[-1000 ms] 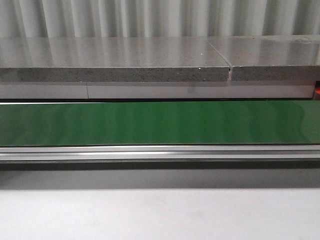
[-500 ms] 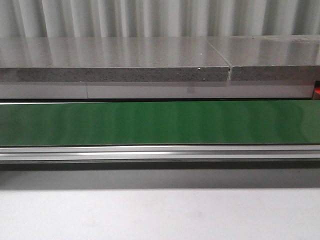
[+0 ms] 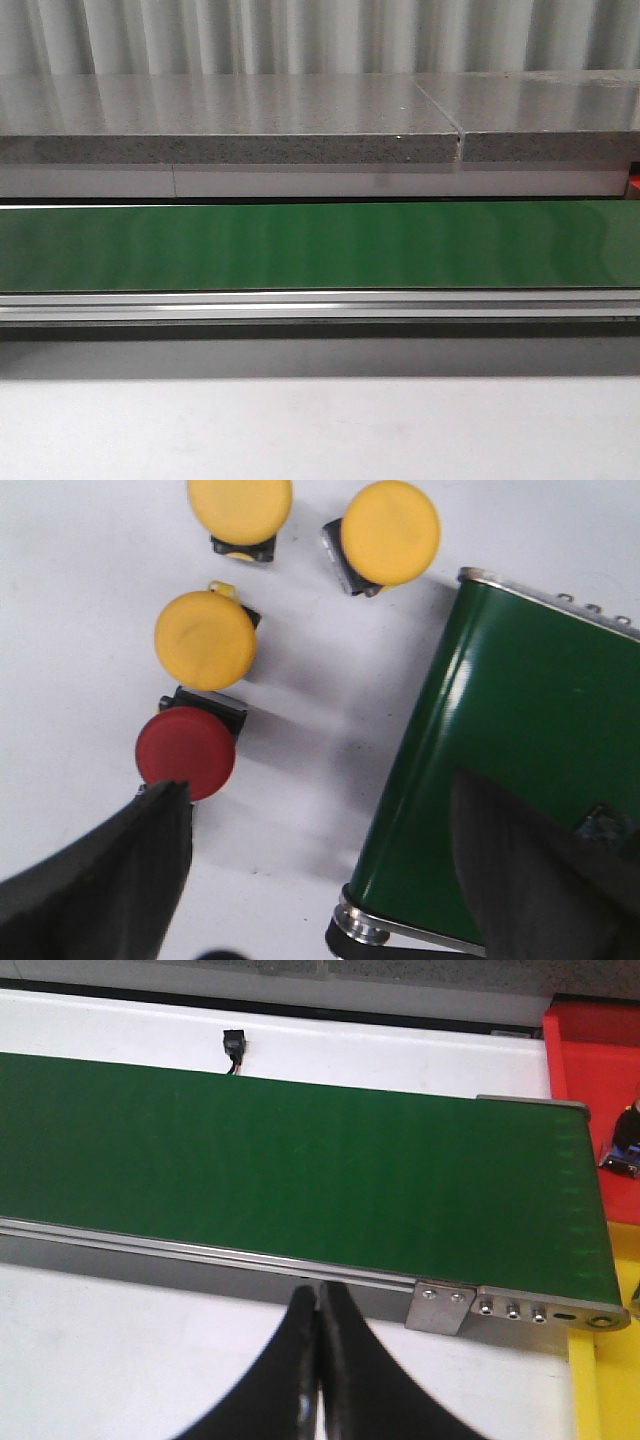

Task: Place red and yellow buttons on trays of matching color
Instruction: 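Set the red button on the belt start and open the left gripper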

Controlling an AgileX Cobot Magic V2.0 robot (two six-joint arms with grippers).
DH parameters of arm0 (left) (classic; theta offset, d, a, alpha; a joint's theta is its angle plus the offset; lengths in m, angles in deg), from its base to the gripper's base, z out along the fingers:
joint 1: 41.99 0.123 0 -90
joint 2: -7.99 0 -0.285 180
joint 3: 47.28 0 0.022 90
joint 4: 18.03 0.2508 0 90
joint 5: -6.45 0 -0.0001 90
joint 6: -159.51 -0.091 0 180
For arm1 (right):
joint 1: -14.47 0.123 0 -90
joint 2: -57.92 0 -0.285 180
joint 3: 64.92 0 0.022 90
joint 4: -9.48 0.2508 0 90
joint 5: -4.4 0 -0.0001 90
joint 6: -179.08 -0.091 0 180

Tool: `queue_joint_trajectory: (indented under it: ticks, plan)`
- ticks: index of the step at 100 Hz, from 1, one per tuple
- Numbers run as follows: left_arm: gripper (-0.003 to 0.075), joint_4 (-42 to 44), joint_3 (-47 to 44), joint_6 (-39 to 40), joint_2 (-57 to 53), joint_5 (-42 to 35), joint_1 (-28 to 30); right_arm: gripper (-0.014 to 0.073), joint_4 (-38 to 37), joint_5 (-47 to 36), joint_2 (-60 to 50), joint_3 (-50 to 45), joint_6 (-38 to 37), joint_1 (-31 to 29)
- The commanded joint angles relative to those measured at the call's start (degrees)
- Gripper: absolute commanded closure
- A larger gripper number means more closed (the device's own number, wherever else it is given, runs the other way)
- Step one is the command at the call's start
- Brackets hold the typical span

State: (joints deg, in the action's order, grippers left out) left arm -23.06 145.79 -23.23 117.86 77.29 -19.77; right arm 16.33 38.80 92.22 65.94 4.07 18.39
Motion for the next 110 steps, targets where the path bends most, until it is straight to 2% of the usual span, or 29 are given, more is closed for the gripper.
queue_joint_trajectory:
  ticks: [1, 37, 102, 110]
  plan:
    - [0.0195, 0.16, 1.69, -0.06, -1.35, 1.56, 0.94, 0.0666, 0.00, -3.76, 0.10, 1.57, 0.57, 0.03]
    - [0.0195, 3.96, 1.69, -0.06, 4.20, -2.82, 1.40, 0.0666, 0.00, -3.76, 0.10, 1.57, 0.57, 0.03]
    - [0.0195, 3.30, 1.69, -0.06, 10.70, -10.49, 1.40, 0.0666, 0.00, -3.76, 0.10, 1.57, 0.57, 0.03]
    - [0.0213, 3.30, 1.69, -0.06, 11.14, -11.17, 1.40, 0.0666, 0.00, -3.76, 0.10, 1.57, 0.57, 0.03]
